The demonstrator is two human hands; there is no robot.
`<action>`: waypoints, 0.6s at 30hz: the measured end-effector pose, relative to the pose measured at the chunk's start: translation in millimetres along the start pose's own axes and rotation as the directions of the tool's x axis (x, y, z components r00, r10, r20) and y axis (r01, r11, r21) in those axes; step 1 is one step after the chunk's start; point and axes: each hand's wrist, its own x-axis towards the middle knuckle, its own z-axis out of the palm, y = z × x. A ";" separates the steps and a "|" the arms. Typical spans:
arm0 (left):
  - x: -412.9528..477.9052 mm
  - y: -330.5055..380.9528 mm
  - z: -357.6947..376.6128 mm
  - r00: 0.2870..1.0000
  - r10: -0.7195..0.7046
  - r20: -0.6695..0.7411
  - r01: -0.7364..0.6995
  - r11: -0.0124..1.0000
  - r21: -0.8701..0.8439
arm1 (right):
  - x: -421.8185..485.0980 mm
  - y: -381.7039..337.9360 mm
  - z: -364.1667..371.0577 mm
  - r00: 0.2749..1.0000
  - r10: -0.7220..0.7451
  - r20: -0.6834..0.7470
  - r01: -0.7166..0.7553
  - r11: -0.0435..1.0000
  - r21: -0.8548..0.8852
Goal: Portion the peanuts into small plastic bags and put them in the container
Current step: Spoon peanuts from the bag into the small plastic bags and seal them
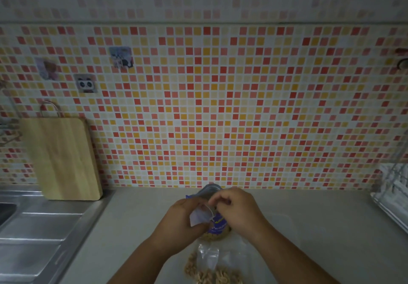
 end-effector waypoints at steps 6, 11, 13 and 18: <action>8.8 -10.1 -0.8 0.998 -0.057 0.010 0.057 0.998 -0.002 | 43.4 20.9 -2.3 0.984 0.097 0.151 0.047 0.674 -0.737; 22.5 -14.2 -1.6 0.998 -0.056 0.019 0.056 0.998 0.002 | 64.0 15.6 6.8 0.939 0.268 0.217 0.078 0.446 -0.891; 27.3 -17.2 -1.8 0.996 -0.077 0.038 0.077 0.997 0.014 | 69.5 15.8 10.9 0.930 0.296 0.217 0.082 0.409 -0.909; 34.5 -21.9 -0.9 0.992 -0.103 0.074 0.101 0.994 0.040 | 75.0 14.9 14.3 0.920 0.330 0.211 0.077 0.376 -0.923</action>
